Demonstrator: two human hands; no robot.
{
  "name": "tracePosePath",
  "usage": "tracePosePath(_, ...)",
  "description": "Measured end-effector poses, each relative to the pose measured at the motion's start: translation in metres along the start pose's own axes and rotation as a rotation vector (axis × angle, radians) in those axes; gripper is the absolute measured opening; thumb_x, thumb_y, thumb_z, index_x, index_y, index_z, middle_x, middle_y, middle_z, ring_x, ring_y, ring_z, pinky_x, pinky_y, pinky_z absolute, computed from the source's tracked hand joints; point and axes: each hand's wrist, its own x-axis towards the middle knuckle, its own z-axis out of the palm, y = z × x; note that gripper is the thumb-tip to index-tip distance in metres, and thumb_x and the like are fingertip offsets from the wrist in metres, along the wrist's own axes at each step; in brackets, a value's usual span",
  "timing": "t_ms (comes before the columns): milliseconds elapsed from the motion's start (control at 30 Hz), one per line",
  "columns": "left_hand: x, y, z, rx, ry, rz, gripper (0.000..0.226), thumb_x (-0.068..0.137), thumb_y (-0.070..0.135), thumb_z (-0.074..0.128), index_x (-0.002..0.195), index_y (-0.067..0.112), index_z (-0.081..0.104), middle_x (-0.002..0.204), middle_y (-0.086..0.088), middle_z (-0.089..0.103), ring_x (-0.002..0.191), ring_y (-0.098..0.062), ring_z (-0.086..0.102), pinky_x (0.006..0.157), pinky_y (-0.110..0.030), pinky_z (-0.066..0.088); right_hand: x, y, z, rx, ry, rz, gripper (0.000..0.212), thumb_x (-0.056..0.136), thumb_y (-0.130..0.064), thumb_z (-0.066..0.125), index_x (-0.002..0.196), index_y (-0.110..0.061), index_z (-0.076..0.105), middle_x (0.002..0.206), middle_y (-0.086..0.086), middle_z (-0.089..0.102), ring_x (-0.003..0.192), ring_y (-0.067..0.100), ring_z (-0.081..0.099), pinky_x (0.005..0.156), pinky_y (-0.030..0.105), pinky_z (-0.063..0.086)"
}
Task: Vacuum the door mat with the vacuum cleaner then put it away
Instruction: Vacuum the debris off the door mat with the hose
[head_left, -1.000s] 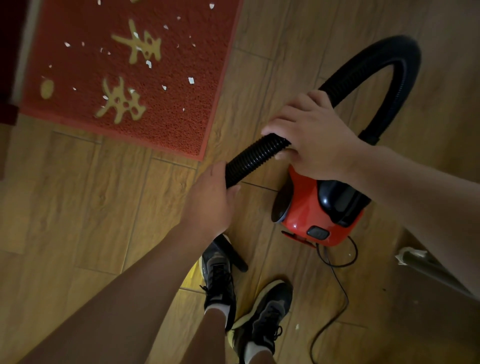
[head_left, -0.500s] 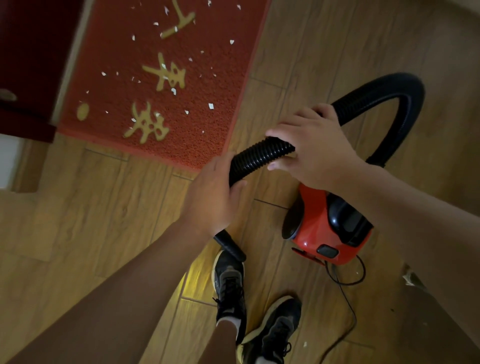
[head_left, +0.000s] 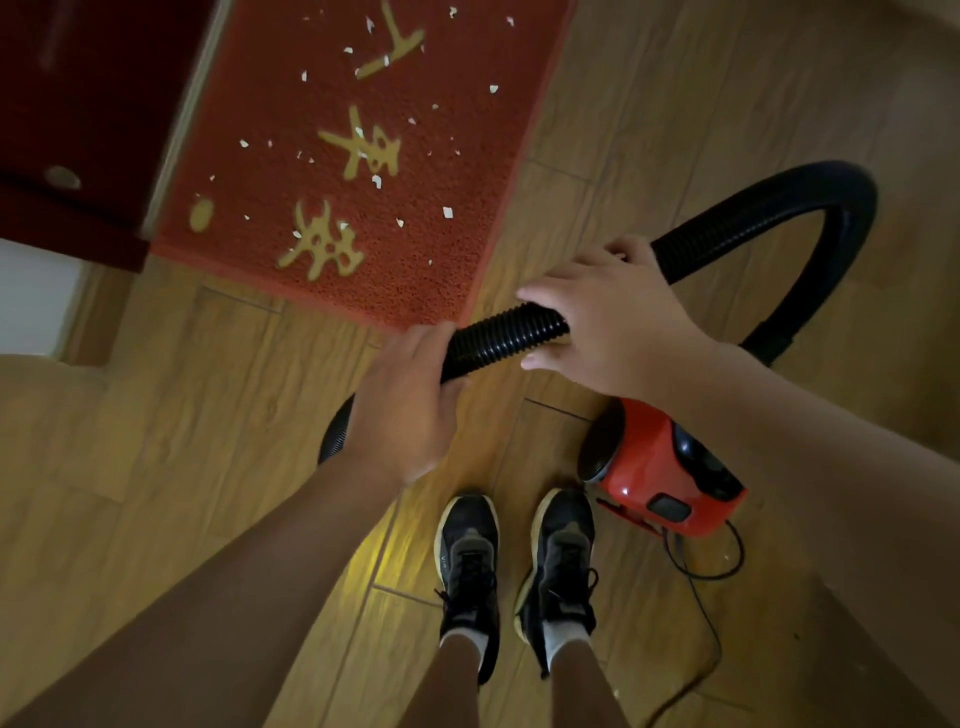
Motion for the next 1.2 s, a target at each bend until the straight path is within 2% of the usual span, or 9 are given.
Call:
tracePosePath(200,-0.003,0.009,0.0,-0.046,0.042,-0.018,0.043,0.093,0.021,0.067,0.134,0.013,0.055,0.116,-0.004,0.061,0.107,-0.025,0.055,0.089,-0.043,0.046,0.005,-0.006,-0.009,0.06,0.027,-0.029,0.036,0.083,-0.059,0.067,0.104,-0.03,0.068,0.088,-0.012,0.067,0.09,0.016,0.061,0.094,0.039,0.035)
tracePosePath(367,-0.003,0.004,-0.003,-0.031,0.044,-0.057,0.047,0.093,0.019,0.069,0.137,0.016,0.053,0.122,-0.003,0.061,0.111,-0.023,0.055,0.093,-0.039,0.045,-0.011,0.004,-0.011,0.181,0.121,0.021,0.033,0.08,-0.053,0.073,0.102,-0.028,0.069,0.083,-0.013,0.065,0.084,0.016,0.061,0.088,0.042,0.038)
tracePosePath(500,-0.007,-0.008,-0.009,-0.022,0.047,-0.095,0.042,0.093,0.017,0.069,0.132,0.016,0.055,0.118,-0.003,0.062,0.11,-0.023,0.055,0.093,-0.04,0.045,-0.023,0.014,-0.017,0.206,0.124,0.051,0.04,0.078,-0.049,0.076,0.104,-0.019,0.071,0.087,-0.005,0.07,0.085,0.02,0.064,0.089,0.042,0.038)
tracePosePath(633,-0.008,-0.005,-0.018,-0.009,0.06,-0.065,0.028,0.092,0.017,0.069,0.119,0.018,0.06,0.106,0.002,0.062,0.1,-0.021,0.054,0.085,-0.041,0.045,-0.025,0.012,-0.022,0.196,-0.005,0.077,0.046,0.078,-0.053,0.075,0.113,-0.023,0.068,0.084,-0.013,0.063,0.085,0.015,0.062,0.093,0.041,0.038)
tracePosePath(733,-0.009,-0.003,-0.025,0.0,0.071,-0.062,0.023,0.091,0.018,0.069,0.113,0.02,0.061,0.101,0.004,0.062,0.097,-0.019,0.052,0.084,-0.04,0.044,-0.016,0.006,-0.034,0.198,-0.143,0.089,0.058,0.081,-0.056,0.073,0.129,-0.025,0.061,0.088,-0.017,0.06,0.087,0.009,0.06,0.094,0.037,0.041)
tracePosePath(833,-0.012,-0.002,-0.031,0.012,0.066,-0.032,0.024,0.088,0.017,0.071,0.111,0.019,0.063,0.101,0.005,0.064,0.098,-0.021,0.055,0.085,-0.039,0.043,-0.003,-0.007,-0.044,0.234,-0.296,0.099,0.068,0.082,-0.059,0.071,0.141,-0.028,0.054,0.083,-0.02,0.057,0.074,-0.001,0.052,0.075,0.027,0.045)
tracePosePath(900,-0.014,-0.001,-0.034,0.021,0.082,-0.001,0.026,0.086,0.016,0.074,0.11,0.018,0.064,0.102,0.006,0.066,0.1,-0.023,0.058,0.086,-0.038,0.044,0.004,-0.019,-0.045,0.243,-0.377,0.09,0.06,0.082,-0.061,0.07,0.132,-0.029,0.06,0.073,-0.015,0.055,0.066,0.0,0.052,0.065,0.025,0.043)
tracePosePath(1033,-0.015,0.003,-0.035,0.008,0.086,0.057,0.029,0.085,0.015,0.076,0.112,0.015,0.067,0.104,0.003,0.067,0.102,-0.023,0.057,0.084,-0.028,0.037,0.016,-0.041,-0.042,0.312,-0.511,0.105,0.035,0.082,-0.061,0.07,0.09,-0.028,0.065,0.066,-0.006,0.059,0.057,0.005,0.056,0.051,0.023,0.037)
tracePosePath(1200,-0.022,-0.005,-0.036,-0.033,0.123,0.05,0.042,0.083,0.016,0.081,0.123,0.013,0.067,0.117,-0.002,0.069,0.111,-0.02,0.055,0.096,-0.022,0.031,0.016,-0.049,-0.032,0.501,-0.491,0.168,0.033,0.082,-0.058,0.071,0.1,-0.031,0.071,0.072,-0.003,0.07,0.064,0.011,0.067,0.055,0.025,0.046)
